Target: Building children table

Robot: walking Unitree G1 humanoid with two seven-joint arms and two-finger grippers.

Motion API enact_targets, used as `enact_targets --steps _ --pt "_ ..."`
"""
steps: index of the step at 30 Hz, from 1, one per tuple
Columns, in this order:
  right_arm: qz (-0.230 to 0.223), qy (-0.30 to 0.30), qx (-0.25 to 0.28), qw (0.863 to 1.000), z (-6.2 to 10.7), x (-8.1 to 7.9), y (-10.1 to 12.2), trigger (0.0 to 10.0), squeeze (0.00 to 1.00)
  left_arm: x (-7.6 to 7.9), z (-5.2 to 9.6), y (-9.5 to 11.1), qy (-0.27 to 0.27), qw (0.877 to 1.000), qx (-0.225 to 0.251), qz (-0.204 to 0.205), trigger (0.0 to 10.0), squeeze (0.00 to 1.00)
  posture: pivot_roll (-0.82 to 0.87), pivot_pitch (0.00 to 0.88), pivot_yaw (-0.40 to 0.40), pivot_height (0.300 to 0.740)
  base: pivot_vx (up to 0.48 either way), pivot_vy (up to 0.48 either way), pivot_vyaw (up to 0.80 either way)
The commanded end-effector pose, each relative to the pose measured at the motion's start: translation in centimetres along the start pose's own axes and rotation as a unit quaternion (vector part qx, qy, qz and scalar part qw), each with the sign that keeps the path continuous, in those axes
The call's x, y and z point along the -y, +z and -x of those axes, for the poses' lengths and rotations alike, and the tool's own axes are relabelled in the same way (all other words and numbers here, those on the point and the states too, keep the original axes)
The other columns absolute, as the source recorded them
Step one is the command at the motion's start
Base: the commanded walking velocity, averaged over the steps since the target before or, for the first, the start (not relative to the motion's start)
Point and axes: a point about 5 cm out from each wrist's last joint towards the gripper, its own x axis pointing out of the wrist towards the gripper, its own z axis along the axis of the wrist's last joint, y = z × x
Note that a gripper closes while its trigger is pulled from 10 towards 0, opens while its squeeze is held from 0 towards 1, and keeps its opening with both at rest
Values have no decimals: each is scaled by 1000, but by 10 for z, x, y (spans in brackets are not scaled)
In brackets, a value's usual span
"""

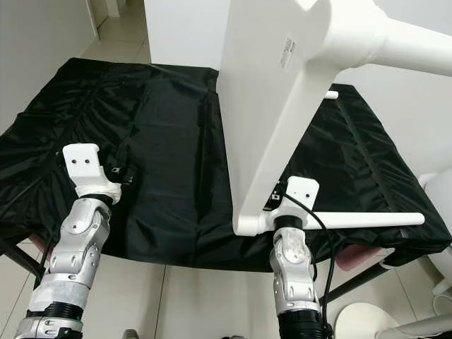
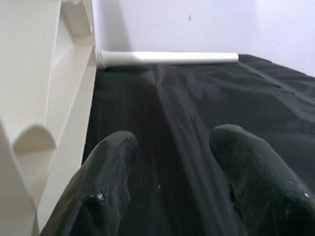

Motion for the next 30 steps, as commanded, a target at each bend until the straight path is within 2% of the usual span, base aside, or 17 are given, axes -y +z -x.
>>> enact_targets --steps 1,8,10,11,13,14,15,16,17,18,20,24,27,29,30 --pt "-1 -6 -16 1000 8 -2 -6 10000 0 6 3 -3 -52 999 -6 -3 10000 0 55 70 -58 740 0 0 0" --pt "-19 12 -45 999 25 -10 -12 10000 0 9 4 -5 -84 996 -18 -8 10000 0 47 75 -48 740 0 0 0" --pt "-22 15 -49 998 26 -11 -13 10000 0 11 5 -5 -94 995 -20 -5 10000 0 45 77 -48 740 0 0 0" --pt "-24 16 -55 998 28 -12 -14 10000 0 15 8 -3 -121 992 -19 -6 10000 0 48 80 -49 740 0 0 0" --pt "-24 16 -55 998 28 -12 -14 10000 0 15 8 -3 -121 992 -19 -6 10000 0 48 80 -49 740 0 0 0" --pt "-26 24 -63 997 29 -14 -15 10000 0 28 17 1 -187 982 -18 -11 10000 0 58 87 -49 740 0 0 0" --pt "-26 24 -63 997 29 -14 -15 10000 0 28 17 1 -187 982 -18 -11 10000 0 58 87 -49 740 0 0 0" --pt "-28 30 -66 997 29 -17 -16 10000 0 35 24 3 -226 974 -22 -10 10000 0 62 88 -50 740 0 0 0" --pt "-28 30 -66 997 29 -17 -16 10000 0 35 24 3 -226 974 -22 -10 10000 0 62 88 -50 740 0 0 0" --pt "-31 38 -67 997 27 -21 -16 10000 0 40 30 5 -254 967 -26 -12 10000 0 68 91 -51 740 0 0 0" --pt "-36 46 -70 996 26 -26 -16 10000 0 44 33 8 -269 963 -31 -7 10000 0 74 94 -51 740 0 0 0" --pt "-50 73 -76 993 20 -43 -16 10000 0 45 33 18 -277 960 -35 20 10000 0 87 100 -55 740 0 0 0" --pt "-56 81 -76 992 17 -48 -15 10000 0 44 32 22 -280 959 -34 27 10000 0 91 102 -58 740 0 0 0" --pt "-72 102 -78 989 12 -62 -13 10000 0 43 31 31 -290 956 -28 29 10000 0 98 107 -61 740 0 0 0" --pt "-72 102 -78 989 12 -62 -13 10000 0 43 31 31 -290 956 -28 29 10000 0 98 107 -61 740 0 0 0"
